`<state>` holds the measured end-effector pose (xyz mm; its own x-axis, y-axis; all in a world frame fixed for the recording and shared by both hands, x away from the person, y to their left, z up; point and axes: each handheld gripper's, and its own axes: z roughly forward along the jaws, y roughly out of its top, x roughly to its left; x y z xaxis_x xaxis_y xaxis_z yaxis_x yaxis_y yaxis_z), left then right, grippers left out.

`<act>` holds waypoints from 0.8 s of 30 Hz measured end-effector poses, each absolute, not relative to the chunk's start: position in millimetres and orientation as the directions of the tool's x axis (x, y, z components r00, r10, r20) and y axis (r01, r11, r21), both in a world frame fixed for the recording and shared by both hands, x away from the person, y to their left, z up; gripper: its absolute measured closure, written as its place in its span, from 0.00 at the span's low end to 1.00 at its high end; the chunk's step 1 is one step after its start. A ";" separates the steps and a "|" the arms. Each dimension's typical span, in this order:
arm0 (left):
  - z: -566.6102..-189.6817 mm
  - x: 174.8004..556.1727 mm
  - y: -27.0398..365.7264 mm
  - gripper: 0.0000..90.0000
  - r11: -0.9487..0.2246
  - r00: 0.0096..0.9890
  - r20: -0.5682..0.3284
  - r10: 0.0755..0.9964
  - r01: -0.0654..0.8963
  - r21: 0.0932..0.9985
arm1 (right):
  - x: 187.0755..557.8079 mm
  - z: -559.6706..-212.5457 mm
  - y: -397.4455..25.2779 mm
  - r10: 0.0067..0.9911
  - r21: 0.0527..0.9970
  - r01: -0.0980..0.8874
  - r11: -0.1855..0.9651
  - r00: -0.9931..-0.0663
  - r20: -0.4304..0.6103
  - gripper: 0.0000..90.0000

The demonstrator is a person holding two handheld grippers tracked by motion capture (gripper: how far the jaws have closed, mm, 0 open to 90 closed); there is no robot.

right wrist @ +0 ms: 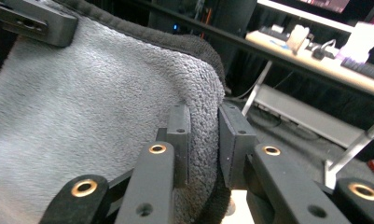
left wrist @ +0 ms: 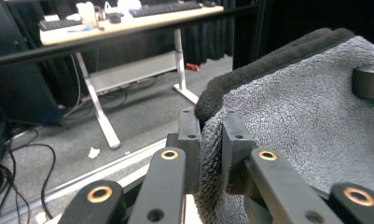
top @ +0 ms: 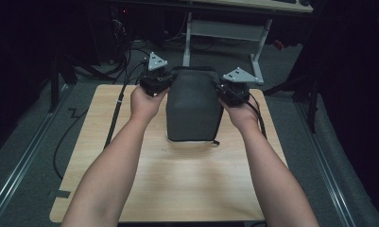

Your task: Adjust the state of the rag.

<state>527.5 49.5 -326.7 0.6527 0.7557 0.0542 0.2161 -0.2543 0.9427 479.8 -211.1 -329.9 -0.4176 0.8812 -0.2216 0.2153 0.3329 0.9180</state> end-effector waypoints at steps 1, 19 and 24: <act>-329.0 528.4 49.4 0.90 -0.261 0.654 0.055 0.754 0.222 0.939 | 481.8 -332.3 -211.9 0.881 0.917 0.220 0.333 -0.419 -0.220 0.85; -376.7 540.9 48.5 0.91 -0.306 0.677 0.019 0.736 0.308 0.901 | 498.3 -376.4 -221.8 0.871 0.876 0.327 0.354 -0.456 -0.182 0.95; -378.7 545.0 53.9 0.91 -0.285 0.689 -0.028 0.725 0.336 0.898 | 498.9 -381.5 -224.8 0.872 0.877 0.337 0.342 -0.461 -0.163 0.95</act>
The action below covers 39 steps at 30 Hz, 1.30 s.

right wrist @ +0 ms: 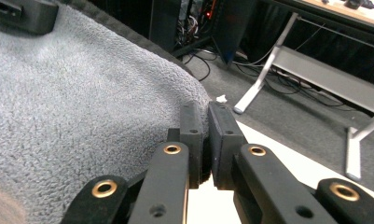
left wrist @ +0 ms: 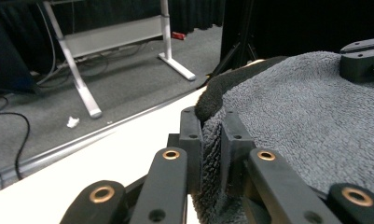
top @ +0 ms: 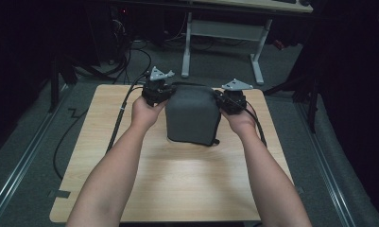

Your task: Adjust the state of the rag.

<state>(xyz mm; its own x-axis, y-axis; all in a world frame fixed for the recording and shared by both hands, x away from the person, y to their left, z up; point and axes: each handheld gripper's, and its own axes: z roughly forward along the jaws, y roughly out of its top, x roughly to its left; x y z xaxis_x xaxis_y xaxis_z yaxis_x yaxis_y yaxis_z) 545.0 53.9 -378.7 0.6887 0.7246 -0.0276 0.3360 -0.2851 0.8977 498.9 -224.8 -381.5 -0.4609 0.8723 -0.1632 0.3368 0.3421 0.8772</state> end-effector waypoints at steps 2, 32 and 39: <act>-382.0 546.2 54.9 0.91 -0.293 0.690 -0.035 0.723 0.352 0.889 | 499.6 -382.9 -224.1 0.872 0.873 0.347 0.343 -0.462 -0.160 0.95; -446.1 546.9 70.9 0.89 -0.206 0.680 -0.244 0.692 0.509 0.835 | 496.2 -434.1 -230.4 0.872 0.859 0.435 0.270 -0.490 -0.026 0.95; -454.7 545.2 74.6 0.88 -0.190 0.672 -0.271 0.689 0.528 0.828 | 495.5 -440.6 -227.9 0.872 0.854 0.446 0.269 -0.490 -0.019 0.95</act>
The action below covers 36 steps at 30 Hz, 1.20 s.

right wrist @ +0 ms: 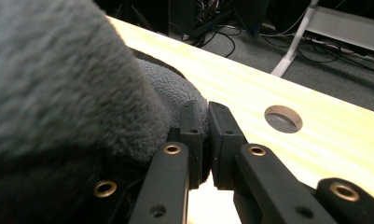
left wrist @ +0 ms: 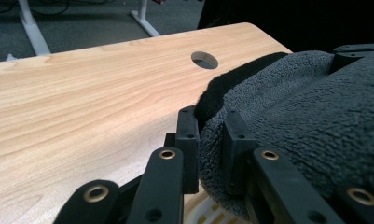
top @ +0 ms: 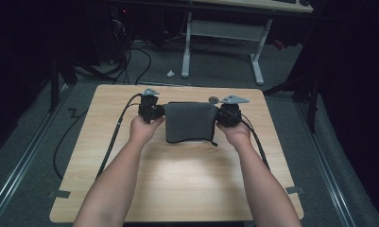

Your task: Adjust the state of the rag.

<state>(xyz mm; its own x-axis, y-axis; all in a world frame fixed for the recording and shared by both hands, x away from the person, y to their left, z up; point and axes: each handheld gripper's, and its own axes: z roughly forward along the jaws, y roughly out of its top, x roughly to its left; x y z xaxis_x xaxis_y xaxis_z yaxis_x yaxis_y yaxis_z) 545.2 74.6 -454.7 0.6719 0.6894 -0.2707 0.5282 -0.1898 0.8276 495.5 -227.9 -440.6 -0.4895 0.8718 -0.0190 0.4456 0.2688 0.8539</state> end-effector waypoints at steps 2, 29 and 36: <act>-454.7 545.0 73.8 0.88 -0.192 0.670 -0.268 0.692 0.529 0.827 | 495.4 -442.9 -228.6 0.872 0.852 0.448 0.271 -0.490 -0.019 0.95; -440.5 537.8 78.1 0.79 -0.190 0.648 -0.223 0.728 0.503 0.843 | 495.7 -430.5 -238.5 0.905 0.861 0.445 0.246 -0.423 -0.040 0.69; -432.9 534.7 83.6 0.79 -0.171 0.641 -0.215 0.737 0.485 0.858 | 494.6 -428.1 -244.1 0.915 0.857 0.451 0.250 -0.400 -0.057 0.64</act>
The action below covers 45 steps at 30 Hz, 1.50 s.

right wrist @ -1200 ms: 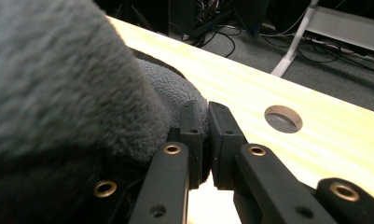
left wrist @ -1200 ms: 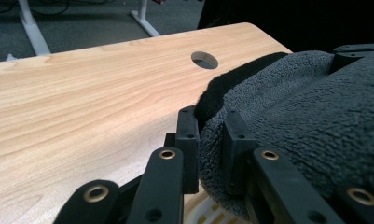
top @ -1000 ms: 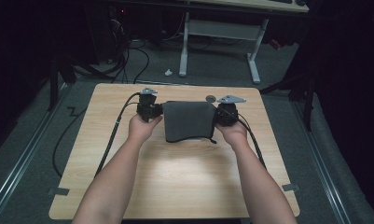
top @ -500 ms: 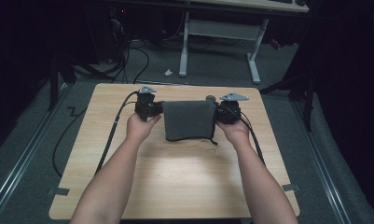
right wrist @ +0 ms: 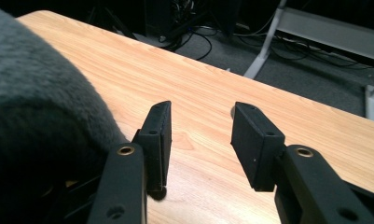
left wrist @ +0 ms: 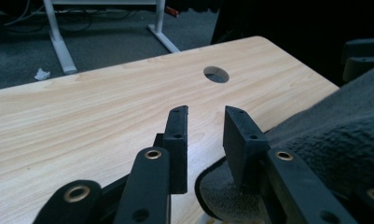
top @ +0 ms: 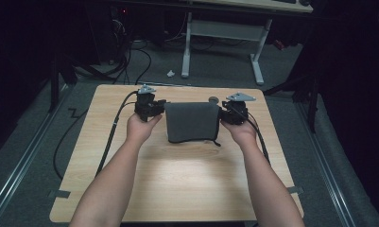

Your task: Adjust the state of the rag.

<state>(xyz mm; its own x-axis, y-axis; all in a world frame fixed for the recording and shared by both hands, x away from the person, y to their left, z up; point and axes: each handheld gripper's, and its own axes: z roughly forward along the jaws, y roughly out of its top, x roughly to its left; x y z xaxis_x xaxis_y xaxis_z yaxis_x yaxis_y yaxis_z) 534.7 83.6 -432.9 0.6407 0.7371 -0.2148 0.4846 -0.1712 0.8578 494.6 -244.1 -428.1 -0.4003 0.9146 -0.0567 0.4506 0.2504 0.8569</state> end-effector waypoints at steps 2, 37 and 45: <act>-431.8 534.0 85.3 0.79 -0.171 0.638 -0.211 0.740 0.482 0.859 | 494.7 -427.1 -247.7 0.916 0.860 0.448 0.245 -0.397 -0.054 0.64; -442.7 416.8 173.8 0.51 -0.128 0.611 -0.172 0.773 0.415 0.901 | 404.5 -411.1 -260.0 0.915 0.892 0.390 0.230 -0.399 -0.062 0.52; -488.4 328.7 168.0 0.45 -0.143 0.636 -0.210 0.743 0.458 0.877 | 323.7 -432.5 -242.1 0.899 0.898 0.370 0.236 -0.435 -0.056 0.46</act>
<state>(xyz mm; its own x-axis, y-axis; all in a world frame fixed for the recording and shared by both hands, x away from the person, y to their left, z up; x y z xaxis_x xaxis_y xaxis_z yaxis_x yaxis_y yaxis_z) 328.7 168.0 -488.4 0.6358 0.7426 -0.2105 0.4579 -0.1434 0.8774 323.7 -242.1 -432.5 -0.4353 0.8985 -0.0562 0.3705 0.2356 0.8985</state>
